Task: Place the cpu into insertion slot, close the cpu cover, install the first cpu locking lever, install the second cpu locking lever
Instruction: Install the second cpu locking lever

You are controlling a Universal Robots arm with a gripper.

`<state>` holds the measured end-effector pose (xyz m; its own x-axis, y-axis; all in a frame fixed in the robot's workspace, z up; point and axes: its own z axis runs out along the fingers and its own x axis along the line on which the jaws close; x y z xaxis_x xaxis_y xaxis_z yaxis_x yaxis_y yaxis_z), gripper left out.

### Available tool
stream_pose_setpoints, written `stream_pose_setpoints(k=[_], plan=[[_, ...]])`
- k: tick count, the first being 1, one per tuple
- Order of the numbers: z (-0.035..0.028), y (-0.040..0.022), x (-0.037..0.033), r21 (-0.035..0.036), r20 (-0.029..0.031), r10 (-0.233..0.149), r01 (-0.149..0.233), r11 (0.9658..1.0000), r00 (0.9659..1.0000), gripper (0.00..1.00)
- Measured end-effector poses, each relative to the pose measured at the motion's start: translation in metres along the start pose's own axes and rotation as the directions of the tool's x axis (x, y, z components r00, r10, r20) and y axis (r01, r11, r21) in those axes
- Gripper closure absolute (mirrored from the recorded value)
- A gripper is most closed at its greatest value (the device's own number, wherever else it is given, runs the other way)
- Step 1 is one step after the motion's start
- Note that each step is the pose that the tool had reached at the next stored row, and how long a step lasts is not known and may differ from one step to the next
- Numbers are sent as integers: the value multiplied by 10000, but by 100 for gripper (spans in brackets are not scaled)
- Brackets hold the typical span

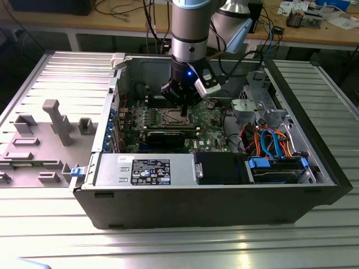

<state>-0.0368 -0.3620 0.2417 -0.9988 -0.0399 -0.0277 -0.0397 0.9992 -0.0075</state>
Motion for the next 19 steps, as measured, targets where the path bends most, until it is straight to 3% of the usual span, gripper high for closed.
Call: stream_pose_setpoints(k=[4, 5, 7, 9, 13, 19], plan=[[-62, -2, -2, -14, 2, -1, 1, 10000, 10000, 89], [-63, -8, -3, -47, 3, -1, 1, 10000, 10000, 89], [-62, -28, 0, -190, 8, 6, -6, 9998, 10000, 89], [-59, -69, 3, -247, 10, 8, -7, 9997, 10000, 89], [-51, -167, 32, -249, -10, 9, -9, 9997, 10000, 89], [-31, -194, 198, -249, -11, 6, -6, 9997, 10000, 89]])
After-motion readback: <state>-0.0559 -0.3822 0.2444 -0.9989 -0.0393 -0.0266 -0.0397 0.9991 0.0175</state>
